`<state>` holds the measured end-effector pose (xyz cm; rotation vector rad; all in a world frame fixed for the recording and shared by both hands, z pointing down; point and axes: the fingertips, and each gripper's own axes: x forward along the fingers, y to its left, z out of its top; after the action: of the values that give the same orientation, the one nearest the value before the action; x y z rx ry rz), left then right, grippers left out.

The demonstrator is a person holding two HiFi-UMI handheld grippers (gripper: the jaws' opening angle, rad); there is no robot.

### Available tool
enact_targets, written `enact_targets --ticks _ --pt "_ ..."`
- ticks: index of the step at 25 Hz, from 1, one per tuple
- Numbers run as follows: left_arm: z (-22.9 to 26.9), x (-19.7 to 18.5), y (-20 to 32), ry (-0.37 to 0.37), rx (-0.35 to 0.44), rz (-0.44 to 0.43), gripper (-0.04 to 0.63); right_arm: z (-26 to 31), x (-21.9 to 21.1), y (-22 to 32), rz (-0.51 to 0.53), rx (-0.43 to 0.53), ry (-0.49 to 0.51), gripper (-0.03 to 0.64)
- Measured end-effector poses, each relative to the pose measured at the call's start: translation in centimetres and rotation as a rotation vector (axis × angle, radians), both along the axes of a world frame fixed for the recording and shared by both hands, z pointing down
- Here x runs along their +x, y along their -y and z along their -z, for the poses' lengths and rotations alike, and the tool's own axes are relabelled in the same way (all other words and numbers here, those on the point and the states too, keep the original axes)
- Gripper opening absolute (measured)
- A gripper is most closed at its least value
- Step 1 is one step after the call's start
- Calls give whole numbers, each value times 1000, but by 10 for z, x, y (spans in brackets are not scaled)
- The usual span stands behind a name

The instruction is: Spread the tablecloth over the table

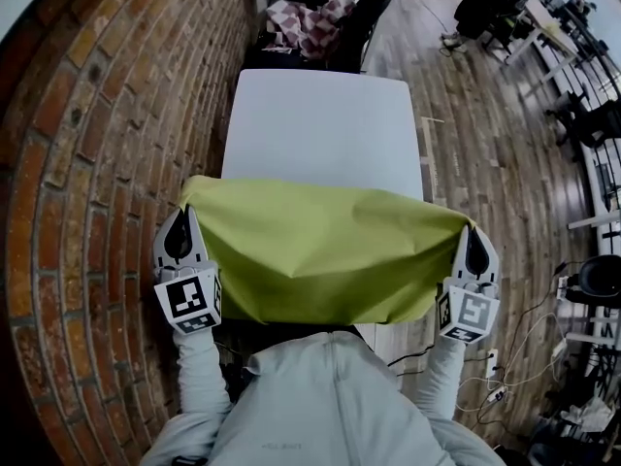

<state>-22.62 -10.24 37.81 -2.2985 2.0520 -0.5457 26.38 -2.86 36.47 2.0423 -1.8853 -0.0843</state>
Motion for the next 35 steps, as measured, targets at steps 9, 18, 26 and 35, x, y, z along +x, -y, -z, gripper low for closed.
enact_targets --ticks 9,18,26,35 --pt "-11 -10 12 -4 -25 -22 26 -5 -8 10 -35 -3 -10 23" --pt "-15 -8 27 10 -17 -27 26 -10 5 25 -50 -25 -65 23" --pt "-18 1 79 81 17 -47 26 -21 12 75 -21 -35 -126 23" --pt "-15 0 147 99 62 -37 26 -17 23 144 19 18 -102 23"
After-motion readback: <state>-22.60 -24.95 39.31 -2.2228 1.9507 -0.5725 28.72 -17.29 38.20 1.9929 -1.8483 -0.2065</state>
